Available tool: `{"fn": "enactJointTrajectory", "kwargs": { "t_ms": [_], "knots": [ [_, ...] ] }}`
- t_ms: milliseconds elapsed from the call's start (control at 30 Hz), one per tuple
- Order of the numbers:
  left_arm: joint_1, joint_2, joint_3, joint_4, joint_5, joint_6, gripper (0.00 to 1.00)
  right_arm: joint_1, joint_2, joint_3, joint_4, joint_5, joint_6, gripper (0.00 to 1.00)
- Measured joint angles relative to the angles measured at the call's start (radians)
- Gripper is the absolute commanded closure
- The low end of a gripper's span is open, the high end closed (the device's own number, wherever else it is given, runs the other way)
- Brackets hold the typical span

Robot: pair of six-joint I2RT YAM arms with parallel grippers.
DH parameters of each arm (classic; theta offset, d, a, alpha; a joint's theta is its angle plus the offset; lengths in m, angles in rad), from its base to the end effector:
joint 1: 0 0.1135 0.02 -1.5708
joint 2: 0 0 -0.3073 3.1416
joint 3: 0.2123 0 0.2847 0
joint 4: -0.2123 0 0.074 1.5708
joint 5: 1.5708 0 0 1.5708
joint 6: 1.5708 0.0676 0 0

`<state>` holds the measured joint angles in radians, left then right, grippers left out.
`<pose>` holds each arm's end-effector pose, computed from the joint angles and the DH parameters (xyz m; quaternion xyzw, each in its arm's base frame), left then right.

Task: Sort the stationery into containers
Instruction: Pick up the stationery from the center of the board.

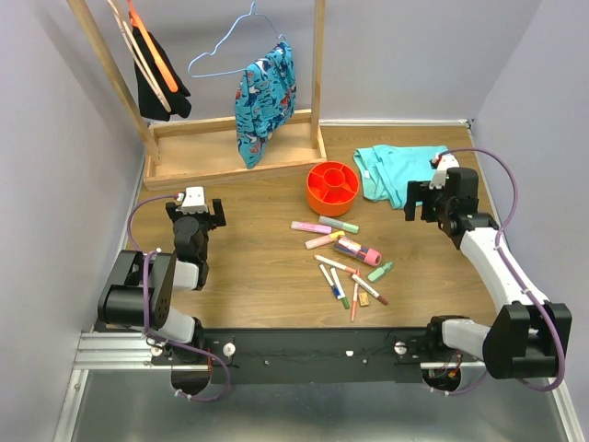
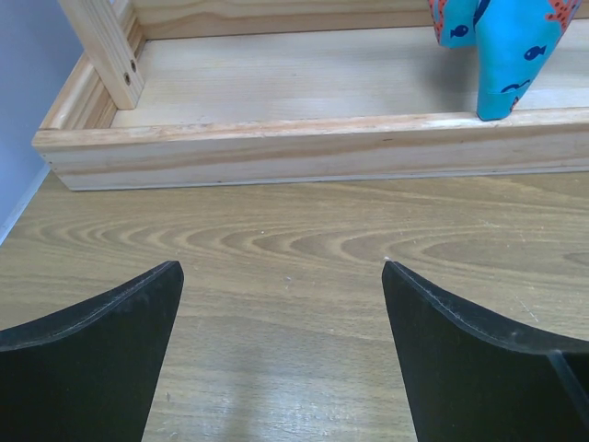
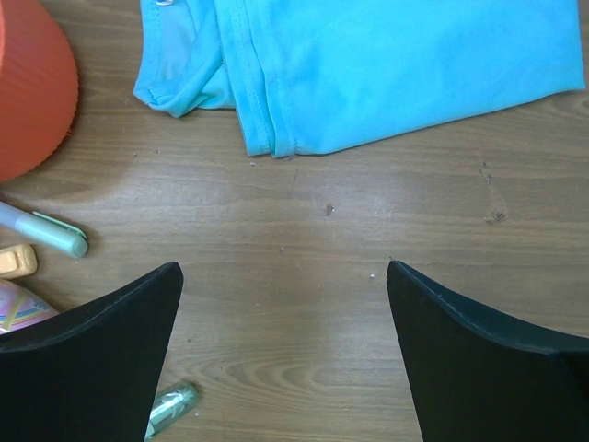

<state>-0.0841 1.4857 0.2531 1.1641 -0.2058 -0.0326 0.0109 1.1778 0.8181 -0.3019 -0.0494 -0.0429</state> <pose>0.2828 -0.0100 0.1675 -0.0514 0.7286 0.0354 0.6821 0.2955 0.0066 0.2686 -0.0350 0.8975 0.0152 0.4393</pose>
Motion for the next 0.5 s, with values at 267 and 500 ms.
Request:
{"fn": "enactJointTrajectory", "kwargs": {
  "t_ms": [267, 500],
  "knots": [
    [0.0, 0.0, 0.0, 0.001, 0.024, 0.004, 0.01, -0.029, 0.019, 0.001, -0.013, 0.003, -0.026, 0.0],
    [0.0, -0.004, -0.013, 0.024, 0.08, 0.03, 0.15, -0.046, 0.019, -0.002, -0.013, 0.003, -0.037, 0.0]
  ]
}}
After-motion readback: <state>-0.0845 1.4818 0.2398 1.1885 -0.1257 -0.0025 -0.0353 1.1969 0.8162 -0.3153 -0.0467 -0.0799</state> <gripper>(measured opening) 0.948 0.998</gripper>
